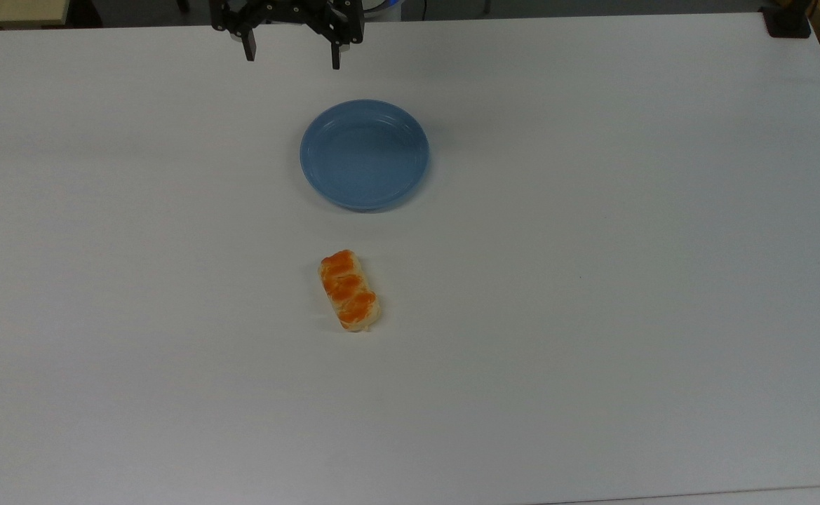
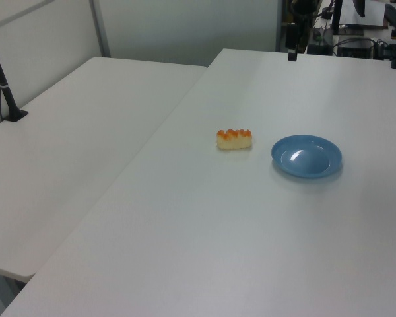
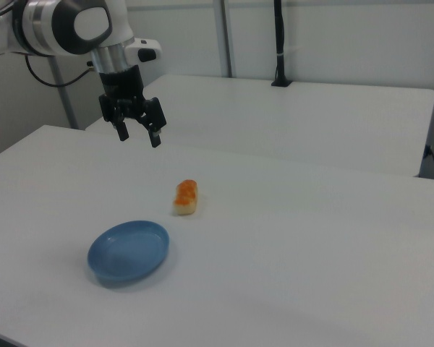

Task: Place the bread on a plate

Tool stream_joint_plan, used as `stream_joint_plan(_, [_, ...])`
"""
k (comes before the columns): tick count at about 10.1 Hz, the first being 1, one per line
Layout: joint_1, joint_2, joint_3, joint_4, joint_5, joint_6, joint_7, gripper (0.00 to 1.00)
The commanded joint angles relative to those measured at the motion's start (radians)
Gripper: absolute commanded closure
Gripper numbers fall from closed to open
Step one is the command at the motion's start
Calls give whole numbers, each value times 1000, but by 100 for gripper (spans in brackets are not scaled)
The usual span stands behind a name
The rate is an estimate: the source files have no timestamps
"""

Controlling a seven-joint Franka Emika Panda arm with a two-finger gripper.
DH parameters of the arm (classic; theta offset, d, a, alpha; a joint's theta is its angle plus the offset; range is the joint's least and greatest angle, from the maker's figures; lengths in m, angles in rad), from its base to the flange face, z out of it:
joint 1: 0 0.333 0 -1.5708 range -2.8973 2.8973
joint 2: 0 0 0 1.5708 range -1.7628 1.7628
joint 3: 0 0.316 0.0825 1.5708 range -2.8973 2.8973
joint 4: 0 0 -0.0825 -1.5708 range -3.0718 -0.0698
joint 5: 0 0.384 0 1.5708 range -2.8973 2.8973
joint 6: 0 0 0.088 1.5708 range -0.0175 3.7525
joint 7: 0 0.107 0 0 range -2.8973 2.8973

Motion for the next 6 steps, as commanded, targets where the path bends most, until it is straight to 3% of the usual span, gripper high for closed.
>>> stream_joint_plan(1, [9,-19,-17,-28,28,31,-29,0])
stream_joint_plan(6, [15,80,-17,-33,30,241,-18,0])
